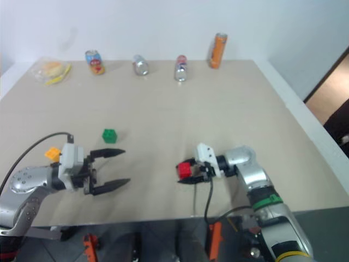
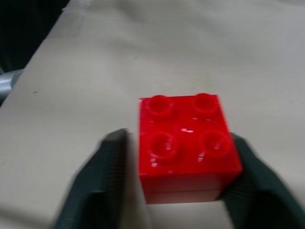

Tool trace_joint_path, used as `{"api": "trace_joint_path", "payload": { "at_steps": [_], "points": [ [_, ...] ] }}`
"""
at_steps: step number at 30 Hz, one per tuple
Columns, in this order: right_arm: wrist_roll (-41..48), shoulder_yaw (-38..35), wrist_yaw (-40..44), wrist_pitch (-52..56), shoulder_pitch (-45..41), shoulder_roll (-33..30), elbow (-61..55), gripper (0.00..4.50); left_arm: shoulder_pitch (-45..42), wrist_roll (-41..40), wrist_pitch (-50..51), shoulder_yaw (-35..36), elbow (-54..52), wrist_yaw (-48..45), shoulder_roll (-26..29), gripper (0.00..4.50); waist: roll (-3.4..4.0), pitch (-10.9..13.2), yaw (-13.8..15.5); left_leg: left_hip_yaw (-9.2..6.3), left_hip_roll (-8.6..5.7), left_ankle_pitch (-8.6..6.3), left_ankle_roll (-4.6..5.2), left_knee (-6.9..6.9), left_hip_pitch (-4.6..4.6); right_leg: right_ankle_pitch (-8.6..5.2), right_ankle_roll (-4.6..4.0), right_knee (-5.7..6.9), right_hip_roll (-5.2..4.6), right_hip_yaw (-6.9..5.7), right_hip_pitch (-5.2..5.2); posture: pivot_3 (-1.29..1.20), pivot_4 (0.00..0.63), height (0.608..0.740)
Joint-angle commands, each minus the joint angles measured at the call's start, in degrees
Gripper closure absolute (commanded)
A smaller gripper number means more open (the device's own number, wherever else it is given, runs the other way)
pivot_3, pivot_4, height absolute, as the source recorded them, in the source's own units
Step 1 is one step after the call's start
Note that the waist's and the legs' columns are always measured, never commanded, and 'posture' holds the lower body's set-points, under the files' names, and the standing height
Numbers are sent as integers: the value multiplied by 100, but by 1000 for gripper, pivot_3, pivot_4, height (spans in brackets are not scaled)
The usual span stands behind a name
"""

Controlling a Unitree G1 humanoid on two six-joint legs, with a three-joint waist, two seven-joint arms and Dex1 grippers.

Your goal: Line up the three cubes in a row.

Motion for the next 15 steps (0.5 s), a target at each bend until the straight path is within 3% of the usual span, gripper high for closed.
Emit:
{"api": "trace_joint_path", "payload": {
  "at_steps": [1,2,7,9,12,15],
  "points": [
    [-41,-12,144,-86,-112,-43,5,492,-3,-83,-6,119,-202,36,49,0,0,0,0,0,0,0,0,0,1,0,-1,0,0,0,0,0,150,740],
    [-28,-16,165,-84,-115,-54,-5,17,-6,-82,10,108,-207,59,39,0,0,0,0,1,0,0,0,0,2,1,-2,0,0,0,1,0,150,740],
    [379,-248,222,405,-158,-149,-465,17,-47,-136,222,203,-299,618,-176,0,1,1,1,2,0,0,0,1,2,2,-3,0,-1,2,1,0,150,740],
    [844,-498,115,985,-183,-221,-988,17,-162,-11,380,309,-375,1438,-510,0,4,2,2,1,0,0,0,1,1,3,-1,1,-1,2,2,0,150,740],
    [1777,-1088,-689,2226,-379,-70,-2007,17,-419,679,730,429,-429,3450,-1400,0,11,7,11,-1,0,0,0,2,-1,16,21,2,-1,2,2,0,150,740],
    [1836,-1241,-1451,2592,-475,205,-2405,17,-592,1312,746,442,-464,4570,-1993,0,1,0,0,-8,2,0,0,10,-1,32,39,4,6,1,4,0,150,740]
  ]
}}
